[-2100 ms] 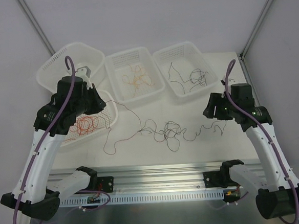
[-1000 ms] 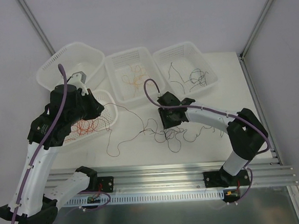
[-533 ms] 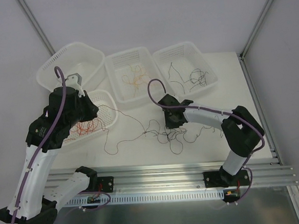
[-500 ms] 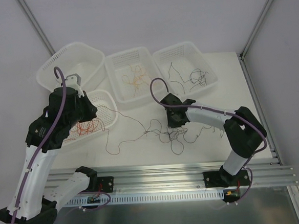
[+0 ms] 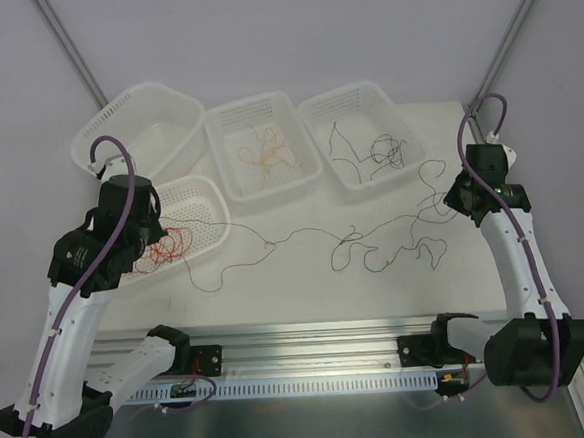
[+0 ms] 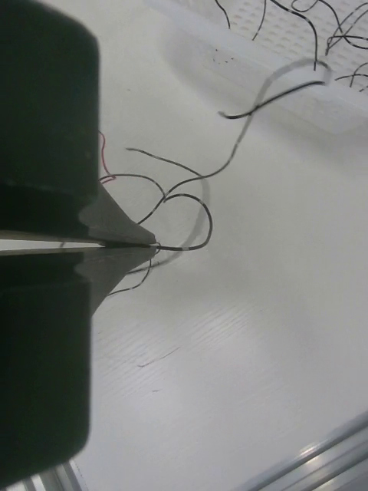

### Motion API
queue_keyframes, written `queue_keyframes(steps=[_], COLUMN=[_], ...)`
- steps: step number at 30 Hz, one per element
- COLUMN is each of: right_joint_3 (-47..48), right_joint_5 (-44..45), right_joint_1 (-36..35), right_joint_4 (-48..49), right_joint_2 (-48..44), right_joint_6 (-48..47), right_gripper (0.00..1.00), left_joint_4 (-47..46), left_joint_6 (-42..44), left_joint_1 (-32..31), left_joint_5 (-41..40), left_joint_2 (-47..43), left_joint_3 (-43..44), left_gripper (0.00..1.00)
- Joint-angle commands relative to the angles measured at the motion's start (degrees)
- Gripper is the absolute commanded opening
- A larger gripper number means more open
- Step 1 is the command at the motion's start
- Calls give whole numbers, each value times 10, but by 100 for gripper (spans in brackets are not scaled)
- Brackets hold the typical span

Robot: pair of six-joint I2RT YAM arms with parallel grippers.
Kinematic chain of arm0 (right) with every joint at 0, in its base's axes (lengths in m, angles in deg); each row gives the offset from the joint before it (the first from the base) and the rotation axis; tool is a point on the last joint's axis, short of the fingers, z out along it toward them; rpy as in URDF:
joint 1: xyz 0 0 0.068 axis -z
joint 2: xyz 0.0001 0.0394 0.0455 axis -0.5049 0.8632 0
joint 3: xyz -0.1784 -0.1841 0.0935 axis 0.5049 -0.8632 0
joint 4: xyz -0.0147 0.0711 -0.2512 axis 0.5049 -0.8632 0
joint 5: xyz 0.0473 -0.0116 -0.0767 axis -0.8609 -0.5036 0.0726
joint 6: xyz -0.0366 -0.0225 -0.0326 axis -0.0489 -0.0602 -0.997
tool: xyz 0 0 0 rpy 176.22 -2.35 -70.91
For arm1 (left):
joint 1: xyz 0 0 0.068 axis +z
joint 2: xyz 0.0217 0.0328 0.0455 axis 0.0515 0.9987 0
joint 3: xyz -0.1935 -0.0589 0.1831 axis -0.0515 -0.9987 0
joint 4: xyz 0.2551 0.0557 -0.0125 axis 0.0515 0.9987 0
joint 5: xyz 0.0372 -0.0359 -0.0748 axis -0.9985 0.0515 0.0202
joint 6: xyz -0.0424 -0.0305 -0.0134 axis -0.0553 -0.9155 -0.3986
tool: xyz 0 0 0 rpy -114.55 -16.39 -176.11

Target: Untangle the cables

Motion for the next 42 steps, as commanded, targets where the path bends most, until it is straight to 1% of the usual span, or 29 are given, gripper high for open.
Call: queue_keyframes(steps=[1, 3, 4, 5, 6, 7, 10, 13, 14, 17, 18, 23, 25, 27, 28, 30, 31, 33, 34, 35, 38, 40, 41, 42], right_joint_3=[40, 50, 59, 62, 62, 59, 36, 12, -7, -32, -42, -39, -32, -29, -28, -27, -27, -25, -21, -18, -6, -1, 1, 2], right_joint_5=[-42, -59, -75, -111, -127, -137, -143, -172, -171, -174, -177, -172, -165, -158, -158, -163, -165, -174, -177, -181, -186, -186, -186, -187], right_joint_1=[38, 50, 50, 50, 49, 49, 44, 33, 27, 14, 12, -3, -3, -13, -14, -17, -19, -24, -30, -33, -44, -53, -54, -59], right_joint_4=[-42, -46, -46, -44, -41, -40, -33, -28, -25, -13, -8, -9, -14, -18, -19, -20, -19, -20, -20, -20, -27, -29, -28, -29], right_joint_2=[-19, -27, -27, -28, -29, -29, -27, -22, -22, -19, -19, -17, -17, -18, -19, -21, -24, -26, -31, -33, -40, -45, -48, -49], right_joint_6=[-26, -29, -30, -30, -28, -27, -26, -26, -25, -19, -18, -23, -25, -28, -29, -30, -30, -31, -33, -34, -39, -43, -43, -43], right_gripper=[1, 1, 1, 1, 1, 1, 1, 1, 1, 1, 1, 2, 4, 4, 4, 4, 4, 4, 4, 4, 4, 4, 4, 4], left_joint_4=[24, 23, 19, 14, -6, -13, -28, -46, -51, -82, -93, -161, -168, -173, -175, -179, -182, -189, -193, -195, -206, -224, -232, -238], left_joint_6=[7, 8, 8, 11, 12, 13, 14, 26, 27, 28, 27, 19, 14, 12, 12, 22, 27, 49, 57, 66, 100, 118, 121, 120], left_joint_1=[8, 8, 8, 8, 8, 8, 8, 8, 8, 8, 8, 7, 4, -2, -6, -12, -15, -20, -28, -32, -66, -92, -121, -132], left_joint_5=[-39, -37, -16, -1, 13, 37, 51, 89, 120, 177, 223, 329, 347, 353, 358, 363, 373, 389, 396, 412, 432, 428, 423, 403], left_joint_2=[5, 6, 4, 3, 1, 0, 0, 7, 9, 18, 22, 36, 48, 56, 57, 54, 52, 50, 50, 52, 71, 88, 112, 128], left_joint_3=[18, 21, 21, 22, 19, 17, 14, 7, 1, -28, -50, -126, -155, -173, -176, -180, -179, -171, -168, -163, -140, -120, -109, -103], left_gripper=[0, 0, 0, 0, 0, 0, 0, 0, 0, 0, 0, 0, 5, 13, 24, 34, 48, 60, 70, 75, 84, 84, 85, 84])
